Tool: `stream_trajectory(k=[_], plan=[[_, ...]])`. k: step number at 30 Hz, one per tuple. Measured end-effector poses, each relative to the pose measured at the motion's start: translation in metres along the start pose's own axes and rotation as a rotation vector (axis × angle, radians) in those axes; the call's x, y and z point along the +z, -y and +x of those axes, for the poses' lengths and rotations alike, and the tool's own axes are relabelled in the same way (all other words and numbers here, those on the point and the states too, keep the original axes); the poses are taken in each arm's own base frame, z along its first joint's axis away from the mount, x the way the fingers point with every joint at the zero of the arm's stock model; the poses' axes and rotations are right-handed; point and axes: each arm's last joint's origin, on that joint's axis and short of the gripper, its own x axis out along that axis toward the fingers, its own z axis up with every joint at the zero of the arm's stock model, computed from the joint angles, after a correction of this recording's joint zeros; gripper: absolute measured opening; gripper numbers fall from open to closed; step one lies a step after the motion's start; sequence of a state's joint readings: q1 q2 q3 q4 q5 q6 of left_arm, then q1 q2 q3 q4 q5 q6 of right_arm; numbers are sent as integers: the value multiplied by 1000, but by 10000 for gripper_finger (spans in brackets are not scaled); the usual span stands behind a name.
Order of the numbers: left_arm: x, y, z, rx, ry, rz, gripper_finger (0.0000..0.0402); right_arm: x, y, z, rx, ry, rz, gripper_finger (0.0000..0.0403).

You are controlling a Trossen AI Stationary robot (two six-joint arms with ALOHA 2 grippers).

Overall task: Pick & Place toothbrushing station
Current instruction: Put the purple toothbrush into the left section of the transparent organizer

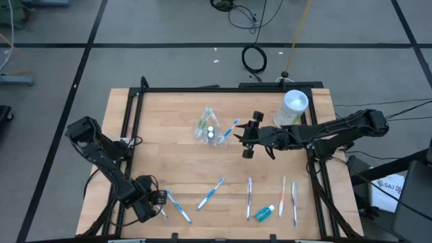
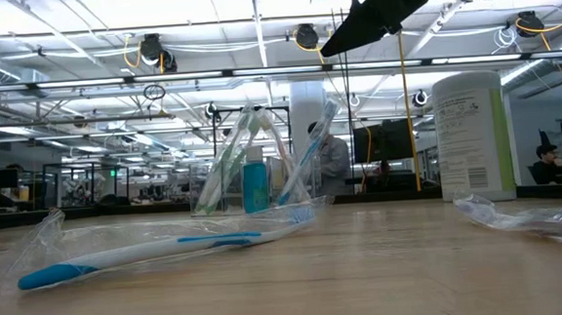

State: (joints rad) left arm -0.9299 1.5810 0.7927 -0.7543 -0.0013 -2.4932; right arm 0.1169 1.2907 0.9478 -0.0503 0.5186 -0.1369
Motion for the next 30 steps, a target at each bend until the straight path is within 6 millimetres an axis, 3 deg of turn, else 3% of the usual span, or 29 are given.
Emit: stream_trajectory(k=[10,19,25,30], plan=[[12,3,5,0,58,96,41,0,0,0,1,-2,-7,144],[24,7,-1,-48,179,191,18,0,0,0,1,-2,-7,142],[39,10,-34,-171,377,195,11,0,0,0,-1,1,-4,142],[62,18,-63,-366,665,248,14,0,0,0,-1,1,-4,142]])
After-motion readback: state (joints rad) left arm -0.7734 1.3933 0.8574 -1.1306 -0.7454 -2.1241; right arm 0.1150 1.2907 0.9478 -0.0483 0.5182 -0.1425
